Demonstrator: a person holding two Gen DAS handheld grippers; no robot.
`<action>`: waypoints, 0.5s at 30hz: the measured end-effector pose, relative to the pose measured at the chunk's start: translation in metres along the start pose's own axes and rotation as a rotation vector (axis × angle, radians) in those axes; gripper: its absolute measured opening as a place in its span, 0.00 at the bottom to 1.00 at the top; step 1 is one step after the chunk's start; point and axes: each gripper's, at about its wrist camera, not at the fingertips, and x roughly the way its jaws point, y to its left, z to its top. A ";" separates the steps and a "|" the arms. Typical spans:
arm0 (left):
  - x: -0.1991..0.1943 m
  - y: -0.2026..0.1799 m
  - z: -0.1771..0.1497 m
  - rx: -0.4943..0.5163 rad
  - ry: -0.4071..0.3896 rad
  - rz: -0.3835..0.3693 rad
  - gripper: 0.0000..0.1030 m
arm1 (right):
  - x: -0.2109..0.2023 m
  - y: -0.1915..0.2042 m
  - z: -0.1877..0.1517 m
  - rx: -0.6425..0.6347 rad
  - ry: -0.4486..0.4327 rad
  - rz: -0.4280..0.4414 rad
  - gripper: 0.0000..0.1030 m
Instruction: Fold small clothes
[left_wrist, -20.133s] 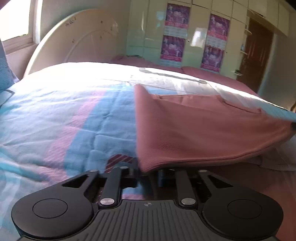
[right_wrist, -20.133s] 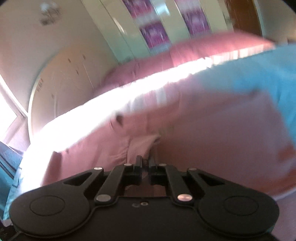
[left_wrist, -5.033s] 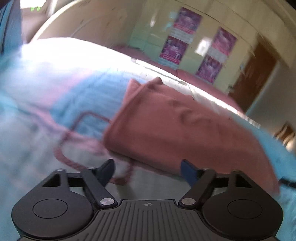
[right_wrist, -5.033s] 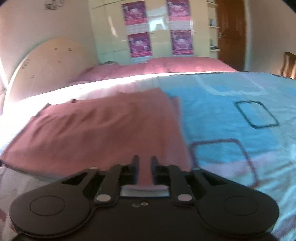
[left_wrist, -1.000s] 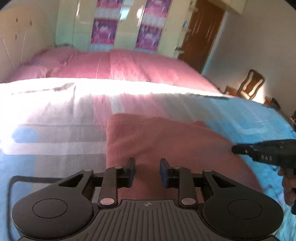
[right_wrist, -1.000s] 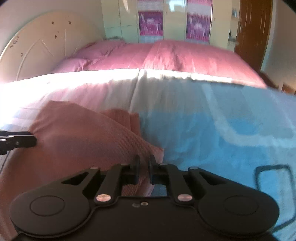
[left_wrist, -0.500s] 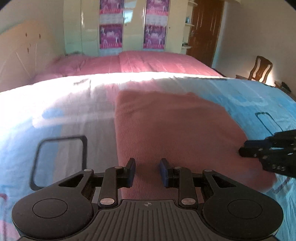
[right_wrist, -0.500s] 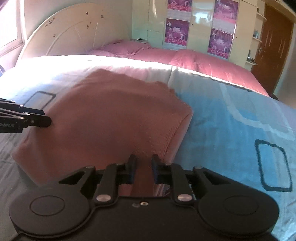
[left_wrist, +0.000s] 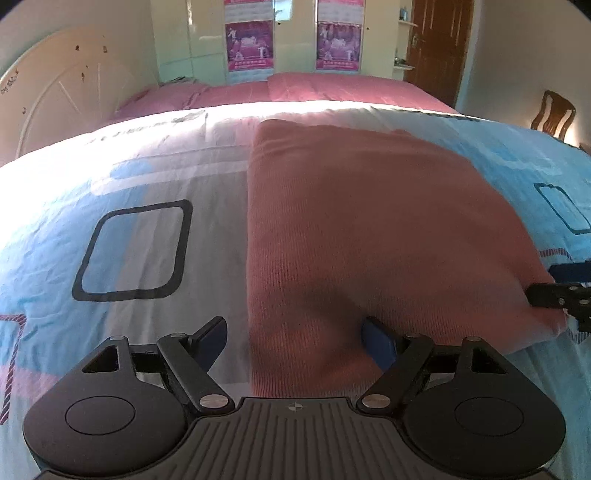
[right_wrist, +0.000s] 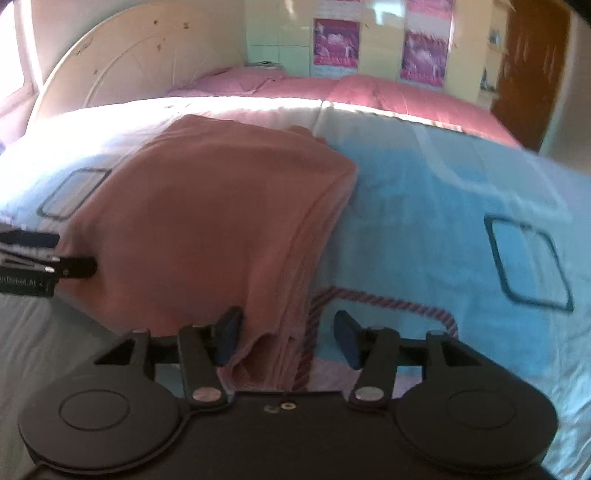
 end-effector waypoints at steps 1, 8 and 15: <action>-0.001 0.000 0.000 0.004 0.001 0.006 0.78 | -0.001 -0.004 0.000 0.016 0.007 0.017 0.52; -0.032 0.009 0.007 0.003 -0.086 0.019 0.90 | -0.039 -0.037 0.000 0.159 -0.103 0.141 0.50; -0.009 0.055 0.033 -0.144 -0.068 -0.107 0.88 | 0.004 -0.088 0.021 0.401 -0.081 0.353 0.49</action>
